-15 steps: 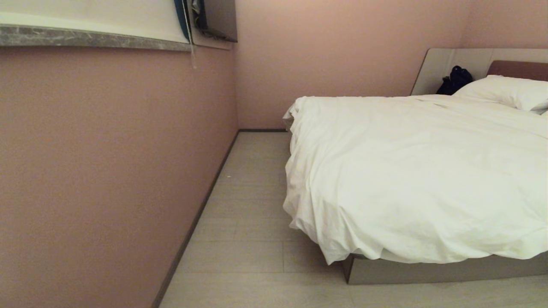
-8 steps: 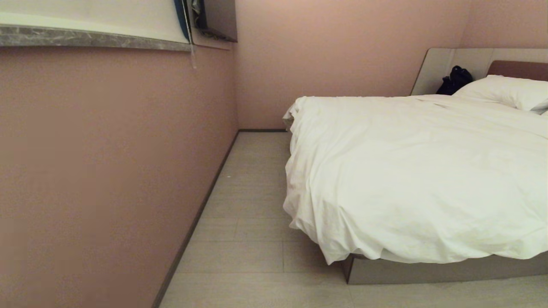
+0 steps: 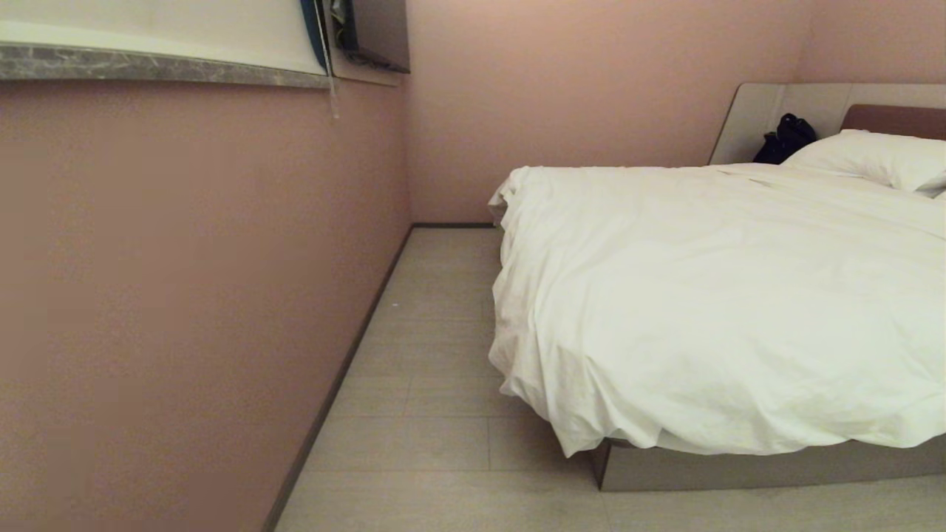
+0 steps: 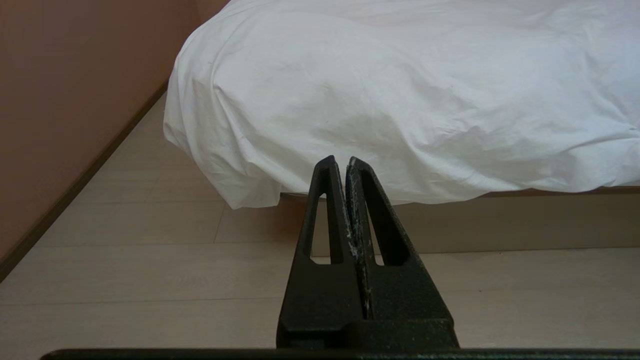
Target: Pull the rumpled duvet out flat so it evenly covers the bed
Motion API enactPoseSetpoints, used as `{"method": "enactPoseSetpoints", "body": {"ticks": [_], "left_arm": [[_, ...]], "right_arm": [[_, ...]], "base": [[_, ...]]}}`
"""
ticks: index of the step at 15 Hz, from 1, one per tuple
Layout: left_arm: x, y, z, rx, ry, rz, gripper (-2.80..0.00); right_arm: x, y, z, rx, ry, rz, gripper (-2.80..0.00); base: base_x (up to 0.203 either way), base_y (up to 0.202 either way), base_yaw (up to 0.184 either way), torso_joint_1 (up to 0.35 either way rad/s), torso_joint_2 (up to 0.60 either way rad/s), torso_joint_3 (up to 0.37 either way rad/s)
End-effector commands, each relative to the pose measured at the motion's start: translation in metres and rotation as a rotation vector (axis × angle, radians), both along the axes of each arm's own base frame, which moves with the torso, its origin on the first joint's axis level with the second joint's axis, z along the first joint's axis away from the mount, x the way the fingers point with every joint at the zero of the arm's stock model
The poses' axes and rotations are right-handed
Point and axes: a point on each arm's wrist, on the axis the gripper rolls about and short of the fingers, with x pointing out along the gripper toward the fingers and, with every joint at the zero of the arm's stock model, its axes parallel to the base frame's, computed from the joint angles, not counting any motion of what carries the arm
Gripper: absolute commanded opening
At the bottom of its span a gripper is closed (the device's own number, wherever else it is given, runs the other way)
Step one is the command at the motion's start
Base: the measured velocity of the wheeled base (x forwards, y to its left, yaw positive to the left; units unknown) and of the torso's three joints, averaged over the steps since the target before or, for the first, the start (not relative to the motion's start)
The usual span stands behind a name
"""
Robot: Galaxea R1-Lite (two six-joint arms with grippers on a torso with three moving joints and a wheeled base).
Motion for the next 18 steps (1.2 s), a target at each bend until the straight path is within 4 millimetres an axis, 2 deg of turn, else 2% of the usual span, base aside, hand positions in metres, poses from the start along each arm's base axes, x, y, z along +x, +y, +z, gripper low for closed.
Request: {"method": "enactPoseSetpoints", "body": {"ticks": [1, 18], "left_arm": [[0.0, 0.0, 0.0, 0.0, 0.0, 0.0, -2.8], [0.0, 0.0, 0.0, 0.0, 0.0, 0.0, -2.8]], "right_arm": [[0.0001, 0.0, 0.0001, -0.002, 0.0, -0.001, -2.8], [0.0001, 0.0, -0.0001, -0.001, 0.002, -0.001, -2.8]], "base": [[0.0, 0.0, 0.0, 0.0, 0.0, 0.0], [0.0, 0.0, 0.0, 0.0, 0.0, 0.0]]}}
